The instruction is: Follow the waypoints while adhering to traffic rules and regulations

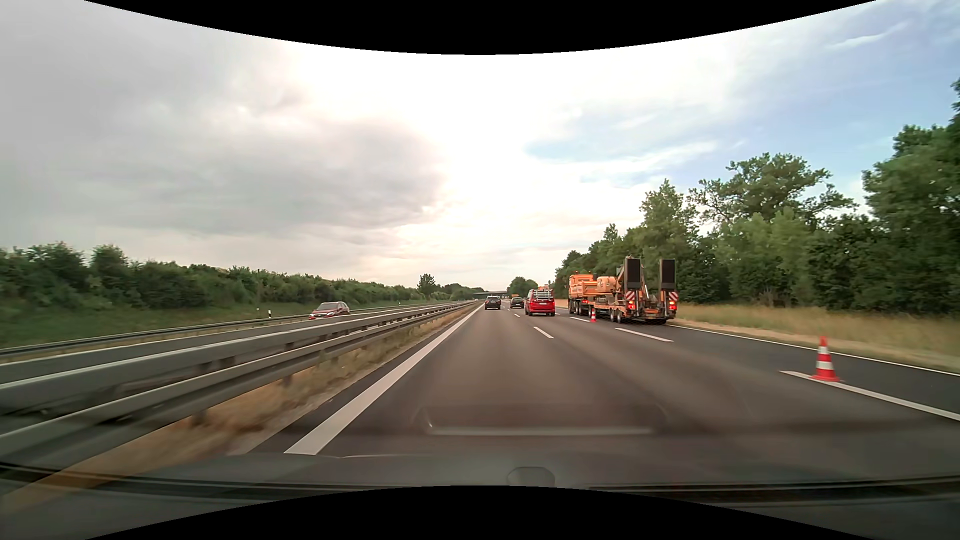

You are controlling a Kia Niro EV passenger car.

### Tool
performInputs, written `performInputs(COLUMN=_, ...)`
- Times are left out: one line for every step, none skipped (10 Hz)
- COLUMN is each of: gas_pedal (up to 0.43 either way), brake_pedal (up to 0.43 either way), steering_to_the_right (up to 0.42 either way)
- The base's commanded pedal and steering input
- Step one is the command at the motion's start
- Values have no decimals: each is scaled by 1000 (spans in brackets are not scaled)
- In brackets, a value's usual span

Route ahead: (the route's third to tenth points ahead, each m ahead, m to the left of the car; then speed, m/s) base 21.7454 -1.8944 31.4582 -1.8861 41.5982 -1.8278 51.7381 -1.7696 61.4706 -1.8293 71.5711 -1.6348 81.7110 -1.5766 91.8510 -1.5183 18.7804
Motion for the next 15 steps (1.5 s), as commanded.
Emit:
performInputs(gas_pedal=248, brake_pedal=0, steering_to_the_right=-4)
performInputs(gas_pedal=248, brake_pedal=0, steering_to_the_right=-4)
performInputs(gas_pedal=248, brake_pedal=0, steering_to_the_right=-4)
performInputs(gas_pedal=248, brake_pedal=0, steering_to_the_right=-5)
performInputs(gas_pedal=248, brake_pedal=0, steering_to_the_right=-6)
performInputs(gas_pedal=248, brake_pedal=0, steering_to_the_right=-6)
performInputs(gas_pedal=248, brake_pedal=0, steering_to_the_right=-6)
performInputs(gas_pedal=248, brake_pedal=0, steering_to_the_right=-6)
performInputs(gas_pedal=248, brake_pedal=0, steering_to_the_right=-6)
performInputs(gas_pedal=248, brake_pedal=0, steering_to_the_right=-6)
performInputs(gas_pedal=248, brake_pedal=0, steering_to_the_right=-6)
performInputs(gas_pedal=248, brake_pedal=0, steering_to_the_right=-6)
performInputs(gas_pedal=248, brake_pedal=0, steering_to_the_right=-5)
performInputs(gas_pedal=248, brake_pedal=0, steering_to_the_right=-5)
performInputs(gas_pedal=248, brake_pedal=0, steering_to_the_right=-5)
